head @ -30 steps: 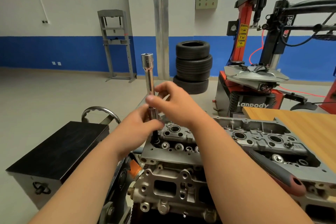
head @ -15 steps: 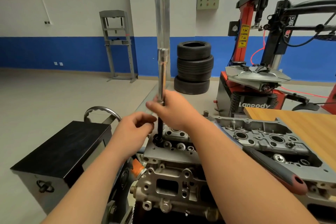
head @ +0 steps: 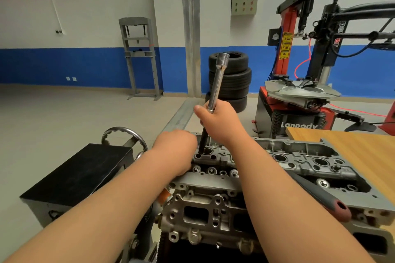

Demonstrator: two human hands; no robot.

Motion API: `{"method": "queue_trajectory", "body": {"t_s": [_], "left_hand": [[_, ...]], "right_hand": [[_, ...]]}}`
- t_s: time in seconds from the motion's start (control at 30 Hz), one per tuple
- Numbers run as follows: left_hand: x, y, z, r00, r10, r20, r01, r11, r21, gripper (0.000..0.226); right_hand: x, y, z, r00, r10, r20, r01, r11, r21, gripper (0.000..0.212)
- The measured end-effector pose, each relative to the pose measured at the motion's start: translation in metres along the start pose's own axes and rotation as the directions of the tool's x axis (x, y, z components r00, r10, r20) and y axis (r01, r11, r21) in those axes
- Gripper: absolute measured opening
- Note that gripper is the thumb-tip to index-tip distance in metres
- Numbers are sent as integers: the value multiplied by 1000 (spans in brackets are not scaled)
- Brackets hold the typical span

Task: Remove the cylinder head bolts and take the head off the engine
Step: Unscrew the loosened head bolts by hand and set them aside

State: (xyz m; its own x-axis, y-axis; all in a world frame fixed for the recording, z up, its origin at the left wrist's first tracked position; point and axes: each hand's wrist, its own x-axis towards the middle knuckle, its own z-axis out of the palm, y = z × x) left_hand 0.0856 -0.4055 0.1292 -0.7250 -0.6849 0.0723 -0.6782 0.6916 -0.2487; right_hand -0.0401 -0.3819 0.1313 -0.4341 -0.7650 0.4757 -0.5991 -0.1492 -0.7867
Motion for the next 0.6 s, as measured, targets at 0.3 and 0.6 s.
{"method": "queue_trajectory", "body": {"t_s": [0.3,0.6], "left_hand": [[-5,8,11,999,16,-36,-11,989,150,22],[4,12,5,996,17,89,-36,975,219,30]], "right_hand": [[0,1,2,998,-61,-12,60,997,-45,32],[-1,1,1,993,-114,41,118,988,-97,36]]}}
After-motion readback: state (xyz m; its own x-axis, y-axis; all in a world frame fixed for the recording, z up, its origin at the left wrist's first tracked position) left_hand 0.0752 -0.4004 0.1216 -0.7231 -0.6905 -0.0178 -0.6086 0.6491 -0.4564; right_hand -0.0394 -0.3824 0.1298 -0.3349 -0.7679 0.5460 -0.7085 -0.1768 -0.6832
